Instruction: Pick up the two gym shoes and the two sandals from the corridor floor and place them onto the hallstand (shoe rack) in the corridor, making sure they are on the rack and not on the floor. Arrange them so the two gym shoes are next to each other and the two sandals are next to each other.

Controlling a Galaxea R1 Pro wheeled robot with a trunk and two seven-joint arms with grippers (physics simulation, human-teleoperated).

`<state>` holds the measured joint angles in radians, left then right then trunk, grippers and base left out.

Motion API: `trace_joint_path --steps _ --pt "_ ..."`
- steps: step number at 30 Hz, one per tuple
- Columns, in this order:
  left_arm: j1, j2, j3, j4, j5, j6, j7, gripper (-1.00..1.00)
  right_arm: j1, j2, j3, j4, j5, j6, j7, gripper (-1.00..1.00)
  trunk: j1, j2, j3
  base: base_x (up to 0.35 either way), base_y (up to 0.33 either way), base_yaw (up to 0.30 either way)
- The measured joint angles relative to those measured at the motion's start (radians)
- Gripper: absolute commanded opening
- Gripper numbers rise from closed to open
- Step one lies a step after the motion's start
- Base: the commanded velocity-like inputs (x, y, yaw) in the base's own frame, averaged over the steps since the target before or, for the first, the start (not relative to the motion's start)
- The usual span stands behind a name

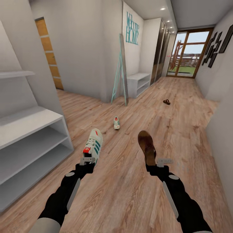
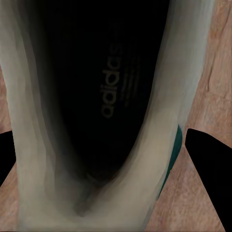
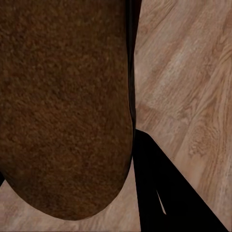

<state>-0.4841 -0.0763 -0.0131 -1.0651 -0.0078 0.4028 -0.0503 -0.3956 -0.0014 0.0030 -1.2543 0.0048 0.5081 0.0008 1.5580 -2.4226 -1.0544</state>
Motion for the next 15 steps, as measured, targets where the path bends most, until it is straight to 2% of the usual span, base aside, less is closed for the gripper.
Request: trace_joint_path --steps 7,12,15 --pt "0.0 -0.001 0.0 0.001 0.0 0.0 0.0 -1.0 0.0 0.0 0.0 0.0 0.0 0.0 0.0 -1.0 0.0 0.0 0.0 0.0 -0.012 0.298" --pt "0.0 -0.001 0.0 0.001 0.0 -0.001 0.0 -1.0 0.0 0.0 0.0 0.0 0.0 0.001 0.0 -1.0 0.0 0.0 0.0 0.0 -0.213 0.298" --pt "0.0 -0.001 0.0 0.001 0.0 0.0 0.0 -1.0 0.0 0.0 0.0 0.0 0.0 0.001 0.0 -1.0 0.0 0.0 0.0 0.0 -0.1 0.298"
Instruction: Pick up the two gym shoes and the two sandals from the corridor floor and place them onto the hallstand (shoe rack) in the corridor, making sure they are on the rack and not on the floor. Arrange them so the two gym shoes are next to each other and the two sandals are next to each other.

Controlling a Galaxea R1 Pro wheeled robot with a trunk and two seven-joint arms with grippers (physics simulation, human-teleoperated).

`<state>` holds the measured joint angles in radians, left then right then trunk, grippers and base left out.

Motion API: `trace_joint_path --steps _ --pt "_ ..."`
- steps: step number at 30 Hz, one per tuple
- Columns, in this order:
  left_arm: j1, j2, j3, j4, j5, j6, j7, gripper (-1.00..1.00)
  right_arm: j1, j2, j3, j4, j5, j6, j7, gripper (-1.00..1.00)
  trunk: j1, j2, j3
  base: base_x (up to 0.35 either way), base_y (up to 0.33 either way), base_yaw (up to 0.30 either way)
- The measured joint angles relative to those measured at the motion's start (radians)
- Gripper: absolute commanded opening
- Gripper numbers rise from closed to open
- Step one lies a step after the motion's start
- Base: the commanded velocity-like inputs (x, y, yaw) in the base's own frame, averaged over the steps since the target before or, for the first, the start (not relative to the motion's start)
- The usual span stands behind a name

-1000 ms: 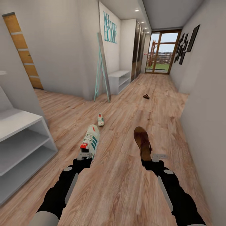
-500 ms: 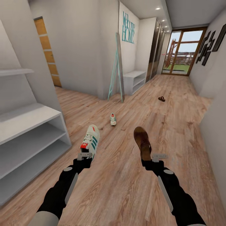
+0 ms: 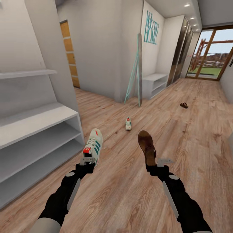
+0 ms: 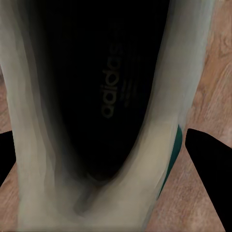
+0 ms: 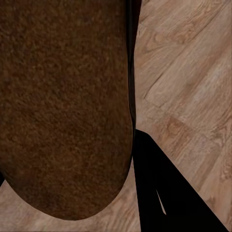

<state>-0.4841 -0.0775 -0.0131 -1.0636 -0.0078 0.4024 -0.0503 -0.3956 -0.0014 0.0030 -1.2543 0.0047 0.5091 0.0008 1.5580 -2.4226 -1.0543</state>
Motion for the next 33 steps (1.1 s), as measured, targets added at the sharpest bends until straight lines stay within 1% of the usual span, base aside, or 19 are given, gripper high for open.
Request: trace_joint_path --steps 12,17,25,28,33 --pt "0.0 0.0 0.0 0.0 0.0 0.0 0.0 -1.0 0.0 0.0 0.0 0.001 -0.001 -0.001 0.0 -1.0 0.0 0.0 0.0 0.001 -0.01 0.298" --pt "0.001 0.0 0.0 0.0 0.0 -0.001 0.0 -1.0 0.0 0.0 0.0 0.001 -0.001 -0.001 0.0 -1.0 0.0 0.0 0.0 0.087 -0.104 0.298" --pt "0.002 0.0 0.0 0.0 0.0 -0.002 0.0 -1.0 0.0 0.0 0.0 0.001 0.0 -0.001 0.0 -1.0 0.0 0.0 0.0 0.016 -0.019 0.298" --pt "0.002 0.0 0.0 0.0 0.0 -0.003 0.0 -1.0 0.0 0.0 0.0 0.001 0.0 0.0 0.0 -1.0 0.0 0.0 0.0 0.099 -0.118 0.298" --pt "0.002 0.0 0.0 0.0 0.0 -0.003 0.0 -1.0 0.0 0.0 0.0 0.0 0.0 0.0 0.0 -1.0 0.0 0.0 0.0 0.199 -0.249 0.298"
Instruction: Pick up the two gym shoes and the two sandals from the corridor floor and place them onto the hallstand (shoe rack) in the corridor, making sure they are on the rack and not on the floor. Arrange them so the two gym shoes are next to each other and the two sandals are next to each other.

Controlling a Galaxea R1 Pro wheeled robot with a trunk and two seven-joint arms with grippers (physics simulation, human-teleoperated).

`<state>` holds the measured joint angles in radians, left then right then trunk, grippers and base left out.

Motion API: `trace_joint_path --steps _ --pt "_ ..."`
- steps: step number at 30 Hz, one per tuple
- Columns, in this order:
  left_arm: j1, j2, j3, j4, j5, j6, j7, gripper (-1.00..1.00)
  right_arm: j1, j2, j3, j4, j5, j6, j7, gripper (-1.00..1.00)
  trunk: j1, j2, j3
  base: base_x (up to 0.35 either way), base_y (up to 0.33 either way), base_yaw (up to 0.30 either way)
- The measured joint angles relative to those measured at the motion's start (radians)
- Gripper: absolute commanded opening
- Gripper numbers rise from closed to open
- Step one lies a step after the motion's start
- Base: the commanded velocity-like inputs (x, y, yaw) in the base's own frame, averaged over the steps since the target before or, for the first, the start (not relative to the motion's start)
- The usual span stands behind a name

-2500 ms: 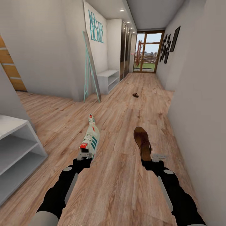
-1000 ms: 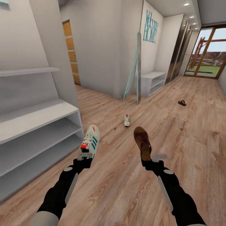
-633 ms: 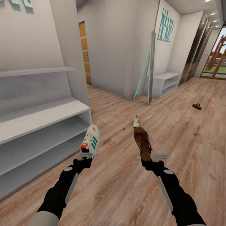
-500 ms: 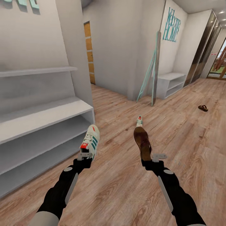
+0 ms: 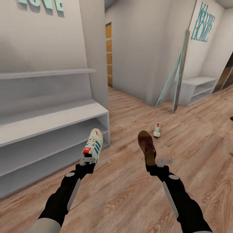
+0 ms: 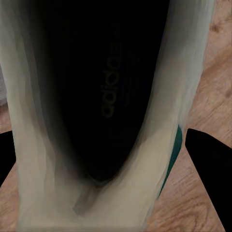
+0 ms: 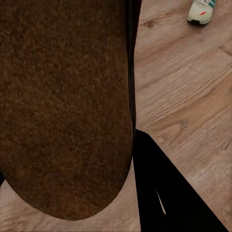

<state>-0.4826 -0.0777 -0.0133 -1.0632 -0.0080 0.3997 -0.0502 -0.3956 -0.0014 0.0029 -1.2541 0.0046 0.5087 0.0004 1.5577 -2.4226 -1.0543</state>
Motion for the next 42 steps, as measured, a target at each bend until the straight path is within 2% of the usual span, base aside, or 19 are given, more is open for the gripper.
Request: trace_joint_path --steps 11,30,34,42 --pt "0.0 0.0 -0.001 0.0 0.0 0.0 0.0 -1.0 0.0 0.0 0.0 0.0 0.0 0.0 0.0 -1.0 0.0 0.0 0.0 0.231 -0.249 0.298" --pt "0.0 0.0 -0.001 0.001 0.0 0.0 0.0 -1.0 0.0 0.0 0.0 0.001 0.0 -0.001 0.0 -1.0 0.0 0.0 0.0 0.008 -0.013 0.298" --pt "0.0 -0.007 -0.004 0.03 -0.002 -0.002 0.0 -1.0 0.0 0.0 0.0 0.0 0.0 0.0 0.0 -1.0 0.0 0.0 0.0 0.0 -0.211 0.298" --pt "0.0 -0.015 -0.004 0.037 -0.003 -0.004 0.0 -1.0 0.0 0.0 0.0 0.001 0.0 0.0 0.0 -1.0 0.0 0.0 0.0 0.0 -0.332 0.298"
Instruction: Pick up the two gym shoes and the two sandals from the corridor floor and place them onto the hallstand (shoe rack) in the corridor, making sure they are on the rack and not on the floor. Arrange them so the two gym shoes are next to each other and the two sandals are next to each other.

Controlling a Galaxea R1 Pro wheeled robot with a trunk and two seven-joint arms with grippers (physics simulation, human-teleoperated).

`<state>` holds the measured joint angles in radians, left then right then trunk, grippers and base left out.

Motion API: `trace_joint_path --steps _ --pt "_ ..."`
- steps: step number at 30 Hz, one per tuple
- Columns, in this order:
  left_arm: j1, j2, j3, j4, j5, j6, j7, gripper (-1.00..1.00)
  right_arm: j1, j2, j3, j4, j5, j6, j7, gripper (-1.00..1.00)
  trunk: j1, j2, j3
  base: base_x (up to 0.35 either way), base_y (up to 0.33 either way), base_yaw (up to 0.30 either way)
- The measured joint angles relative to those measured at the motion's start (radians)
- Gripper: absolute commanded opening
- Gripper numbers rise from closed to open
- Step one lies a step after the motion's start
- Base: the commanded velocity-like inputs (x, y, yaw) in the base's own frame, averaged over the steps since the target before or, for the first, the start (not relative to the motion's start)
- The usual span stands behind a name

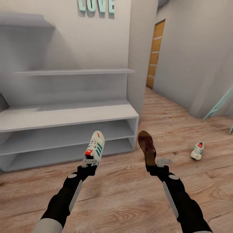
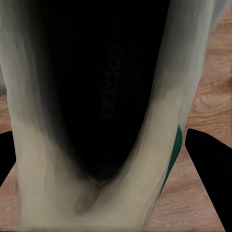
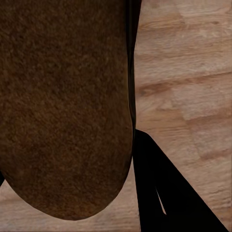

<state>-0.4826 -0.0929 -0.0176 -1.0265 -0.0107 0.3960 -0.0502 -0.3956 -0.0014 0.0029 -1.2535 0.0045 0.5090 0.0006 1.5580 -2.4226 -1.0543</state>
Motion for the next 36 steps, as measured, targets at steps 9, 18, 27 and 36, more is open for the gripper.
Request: trace_joint_path --steps 9,18,27,36 --pt "0.0 0.0 0.001 0.0 0.0 0.0 0.0 -1.0 0.0 0.0 0.0 0.0 0.0 0.0 0.0 -1.0 0.0 0.0 0.0 0.0 -0.339 0.298" --pt "0.0 0.0 0.001 0.0 0.0 0.0 0.0 -1.0 0.0 0.0 0.0 0.0 -0.001 0.0 0.0 -1.0 0.0 0.0 0.0 0.0 -0.133 0.171" --pt "0.0 0.0 0.001 0.0 0.0 0.0 0.0 -1.0 0.0 0.0 0.0 0.0 -0.002 -0.001 -0.001 -1.0 0.0 0.0 0.0 0.0 -0.002 0.004" --pt "-0.001 0.0 0.001 0.003 0.0 0.004 0.001 -1.0 0.0 -0.005 -0.006 -0.007 -0.003 0.0 0.0 -1.0 0.0 0.0 0.0 0.0 0.0 0.0"
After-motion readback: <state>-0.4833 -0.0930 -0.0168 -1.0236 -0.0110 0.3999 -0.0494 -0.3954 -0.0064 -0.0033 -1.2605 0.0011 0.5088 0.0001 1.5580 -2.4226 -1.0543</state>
